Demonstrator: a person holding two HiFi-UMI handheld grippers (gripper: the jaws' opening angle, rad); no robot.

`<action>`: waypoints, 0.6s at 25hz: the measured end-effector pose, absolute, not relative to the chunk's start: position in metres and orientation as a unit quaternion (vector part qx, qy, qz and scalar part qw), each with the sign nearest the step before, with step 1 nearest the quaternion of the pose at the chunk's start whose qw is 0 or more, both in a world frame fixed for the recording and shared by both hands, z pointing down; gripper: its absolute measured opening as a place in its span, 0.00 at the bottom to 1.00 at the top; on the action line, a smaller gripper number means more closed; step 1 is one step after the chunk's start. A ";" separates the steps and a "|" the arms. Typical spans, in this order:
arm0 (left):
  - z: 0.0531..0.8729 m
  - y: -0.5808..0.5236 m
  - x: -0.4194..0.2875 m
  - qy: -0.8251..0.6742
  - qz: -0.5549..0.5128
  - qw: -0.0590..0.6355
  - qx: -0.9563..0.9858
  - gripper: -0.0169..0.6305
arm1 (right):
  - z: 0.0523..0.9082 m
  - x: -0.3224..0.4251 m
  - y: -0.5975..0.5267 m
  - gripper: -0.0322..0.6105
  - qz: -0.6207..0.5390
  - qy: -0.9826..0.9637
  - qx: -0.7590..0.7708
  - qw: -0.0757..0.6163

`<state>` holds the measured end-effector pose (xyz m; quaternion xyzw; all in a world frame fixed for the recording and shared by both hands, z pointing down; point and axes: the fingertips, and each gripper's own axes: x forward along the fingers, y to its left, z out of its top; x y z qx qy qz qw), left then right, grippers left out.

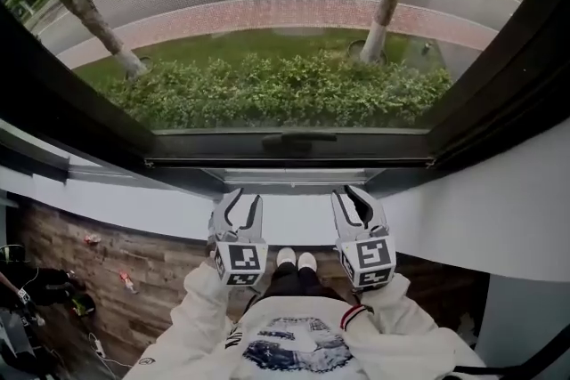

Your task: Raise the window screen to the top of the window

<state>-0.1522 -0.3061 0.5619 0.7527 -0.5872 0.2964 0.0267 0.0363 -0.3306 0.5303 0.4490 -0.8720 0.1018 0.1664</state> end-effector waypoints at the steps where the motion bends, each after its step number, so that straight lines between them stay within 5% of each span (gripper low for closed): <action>1: 0.570 -0.310 -0.153 -0.575 0.314 0.021 0.755 0.29 | 0.536 0.032 -0.331 0.22 0.086 -0.876 0.439 0.180; 4: 0.590 -0.321 -0.159 -0.542 0.365 -0.005 0.757 0.36 | 0.559 0.023 -0.334 0.44 0.034 -0.880 0.405 0.244; 7: 0.600 -0.332 -0.172 -0.526 0.397 -0.038 0.752 0.40 | 0.585 0.018 -0.341 0.54 -0.013 -0.868 0.383 0.315; 15: 0.635 -0.350 -0.192 -0.485 0.464 -0.104 0.734 0.44 | 0.627 0.018 -0.357 0.59 -0.105 -0.827 0.345 0.431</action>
